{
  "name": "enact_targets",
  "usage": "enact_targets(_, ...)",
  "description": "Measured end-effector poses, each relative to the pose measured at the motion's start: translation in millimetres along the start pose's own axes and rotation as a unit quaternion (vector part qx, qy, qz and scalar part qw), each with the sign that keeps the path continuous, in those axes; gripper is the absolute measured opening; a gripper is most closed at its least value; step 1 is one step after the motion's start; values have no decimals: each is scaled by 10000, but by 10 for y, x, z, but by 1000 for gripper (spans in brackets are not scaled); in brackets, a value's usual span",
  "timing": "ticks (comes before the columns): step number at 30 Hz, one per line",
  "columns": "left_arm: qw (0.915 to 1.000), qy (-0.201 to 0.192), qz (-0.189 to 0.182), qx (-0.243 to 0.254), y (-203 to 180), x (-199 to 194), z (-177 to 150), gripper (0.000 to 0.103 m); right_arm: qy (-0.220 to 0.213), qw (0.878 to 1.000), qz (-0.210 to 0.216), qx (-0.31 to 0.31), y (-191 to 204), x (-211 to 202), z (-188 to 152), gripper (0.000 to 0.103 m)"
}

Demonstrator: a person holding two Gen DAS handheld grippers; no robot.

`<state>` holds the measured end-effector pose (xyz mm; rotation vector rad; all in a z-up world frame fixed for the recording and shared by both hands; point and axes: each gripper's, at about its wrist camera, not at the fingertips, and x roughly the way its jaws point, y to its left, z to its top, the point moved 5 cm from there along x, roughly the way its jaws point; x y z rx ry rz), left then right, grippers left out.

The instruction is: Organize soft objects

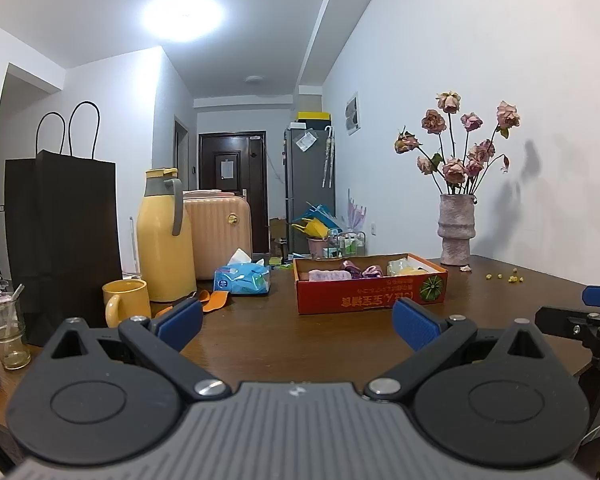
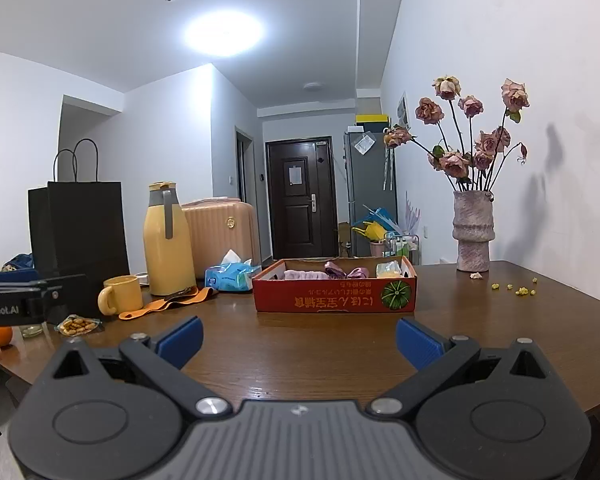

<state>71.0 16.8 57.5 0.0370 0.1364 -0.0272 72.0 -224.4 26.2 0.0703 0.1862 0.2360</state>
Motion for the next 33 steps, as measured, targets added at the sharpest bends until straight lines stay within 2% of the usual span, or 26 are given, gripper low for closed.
enact_targets(33, 10000, -73, 18, -18, -18, -25, 10, 103, 16, 10000, -48, 18, -16, 12, -15, 103)
